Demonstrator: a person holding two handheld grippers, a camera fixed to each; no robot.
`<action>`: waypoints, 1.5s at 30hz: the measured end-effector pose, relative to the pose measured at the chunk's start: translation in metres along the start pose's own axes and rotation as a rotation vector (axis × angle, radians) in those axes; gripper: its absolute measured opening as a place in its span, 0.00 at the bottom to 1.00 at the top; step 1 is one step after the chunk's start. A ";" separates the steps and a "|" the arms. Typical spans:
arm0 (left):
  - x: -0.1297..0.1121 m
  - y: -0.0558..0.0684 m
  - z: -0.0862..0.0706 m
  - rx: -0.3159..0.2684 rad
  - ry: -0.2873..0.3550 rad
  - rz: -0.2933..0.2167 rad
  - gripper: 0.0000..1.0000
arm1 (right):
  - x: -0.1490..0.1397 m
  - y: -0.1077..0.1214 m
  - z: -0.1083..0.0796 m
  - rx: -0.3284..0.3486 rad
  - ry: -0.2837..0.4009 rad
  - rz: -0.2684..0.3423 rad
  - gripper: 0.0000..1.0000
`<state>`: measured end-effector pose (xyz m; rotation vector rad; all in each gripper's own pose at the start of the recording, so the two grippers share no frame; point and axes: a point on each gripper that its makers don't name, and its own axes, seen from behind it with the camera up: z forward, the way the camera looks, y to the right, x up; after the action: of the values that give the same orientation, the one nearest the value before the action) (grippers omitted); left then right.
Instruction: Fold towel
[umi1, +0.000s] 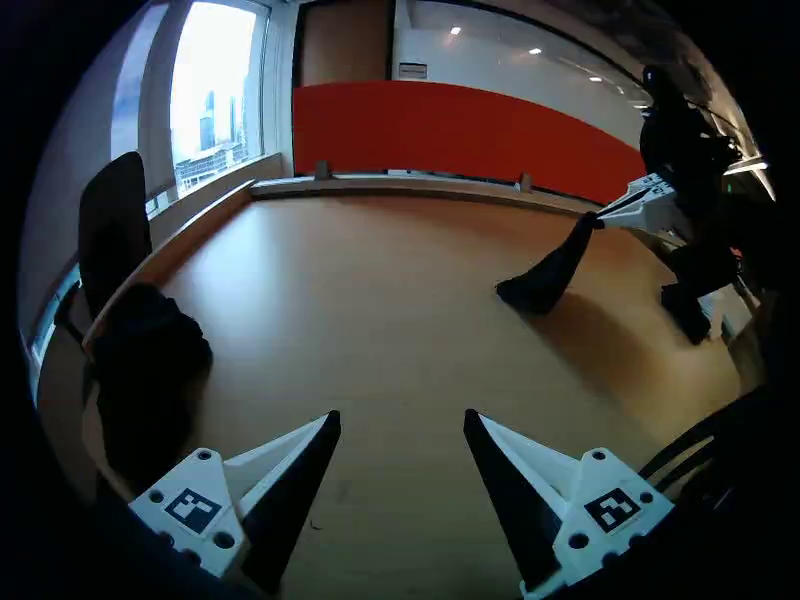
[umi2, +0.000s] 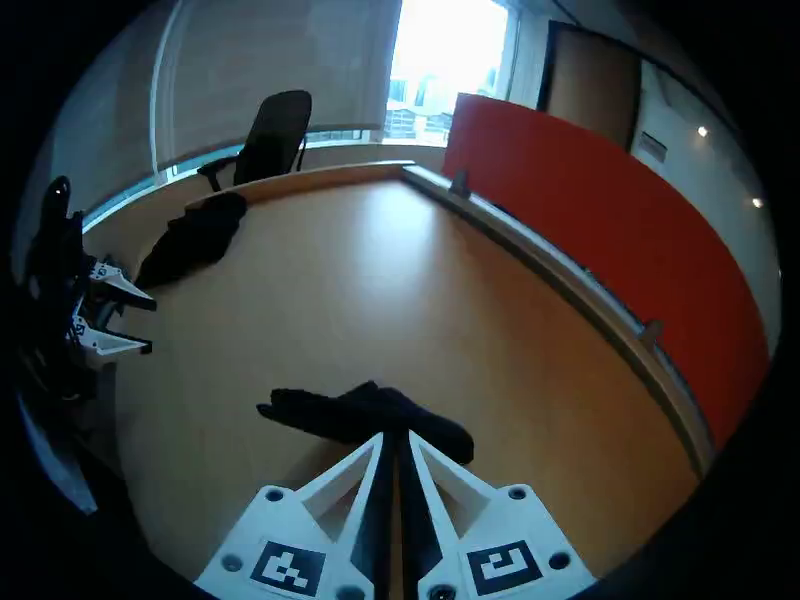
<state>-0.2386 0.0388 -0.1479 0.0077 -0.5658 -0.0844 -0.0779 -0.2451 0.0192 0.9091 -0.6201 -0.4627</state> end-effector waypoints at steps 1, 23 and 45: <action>0.001 0.000 0.000 -0.001 0.000 0.001 0.92 | 0.005 0.003 -0.002 -0.004 0.007 -0.003 0.03; 0.014 0.009 0.004 -0.019 0.010 0.015 0.91 | 0.019 0.061 -0.056 -0.081 0.053 0.029 0.03; 0.023 0.012 0.006 -0.006 0.007 0.033 0.91 | -0.052 0.153 -0.139 -0.191 0.000 0.139 0.03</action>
<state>-0.2216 0.0494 -0.1302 -0.0078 -0.5589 -0.0536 -0.0058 -0.0505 0.0669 0.6803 -0.6231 -0.3896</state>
